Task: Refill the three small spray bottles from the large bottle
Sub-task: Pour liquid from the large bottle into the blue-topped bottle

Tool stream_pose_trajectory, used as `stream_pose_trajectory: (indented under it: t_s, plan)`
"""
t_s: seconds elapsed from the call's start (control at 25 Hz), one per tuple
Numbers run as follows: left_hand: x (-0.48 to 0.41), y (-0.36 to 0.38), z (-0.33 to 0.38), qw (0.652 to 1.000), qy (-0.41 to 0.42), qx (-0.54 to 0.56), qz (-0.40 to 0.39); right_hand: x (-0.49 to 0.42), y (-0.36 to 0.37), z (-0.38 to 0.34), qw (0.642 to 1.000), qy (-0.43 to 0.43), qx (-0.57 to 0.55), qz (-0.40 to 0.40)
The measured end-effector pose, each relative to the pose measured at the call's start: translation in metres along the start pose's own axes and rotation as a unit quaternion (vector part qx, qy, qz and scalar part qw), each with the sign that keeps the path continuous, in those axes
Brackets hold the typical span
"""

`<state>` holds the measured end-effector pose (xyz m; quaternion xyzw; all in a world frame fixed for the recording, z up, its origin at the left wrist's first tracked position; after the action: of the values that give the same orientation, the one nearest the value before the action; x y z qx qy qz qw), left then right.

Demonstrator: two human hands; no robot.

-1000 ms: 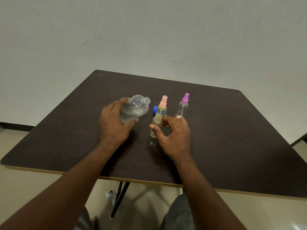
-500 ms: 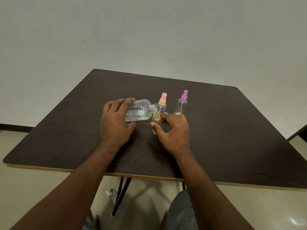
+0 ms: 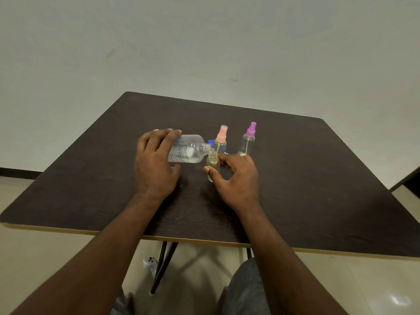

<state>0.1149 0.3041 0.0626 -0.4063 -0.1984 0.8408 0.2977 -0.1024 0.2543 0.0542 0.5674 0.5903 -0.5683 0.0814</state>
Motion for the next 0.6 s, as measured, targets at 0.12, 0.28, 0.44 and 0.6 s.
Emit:
stream_pose_trajectory:
  t_s: [0.12,0.28,0.44,0.6]
  plan:
    - [0.0006,-0.0003,0.0001,1.000,0.011,-0.006,0.011,0.0001,0.0004,-0.0002,1.000,0.003,0.004,-0.007]
    - [0.0014,-0.0011,0.0024,1.000,0.019,-0.012,0.020,-0.0003,-0.0006,-0.0008,1.000,0.003,-0.003,-0.002]
    - [0.0014,-0.0030,0.0037,0.999,0.020,-0.023,0.024,-0.0006,-0.0008,-0.0018,1.000,0.000,-0.010,0.002]
    - [0.0022,-0.0048,0.0059,0.999,0.029,-0.025,0.031,-0.0006,-0.0006,-0.0006,1.000,0.003,-0.011,0.002]
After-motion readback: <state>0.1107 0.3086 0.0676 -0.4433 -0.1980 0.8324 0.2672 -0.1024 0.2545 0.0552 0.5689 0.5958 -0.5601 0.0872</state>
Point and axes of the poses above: each hand's wrist, its own x-axis away from the middle knuckle, its own y-axis out of the palm, z = x × y, the point moved 10 cm from there along -x, towards the middle knuckle, and after that the axes turned 14 degrees about -y, right-handed, at the moved point
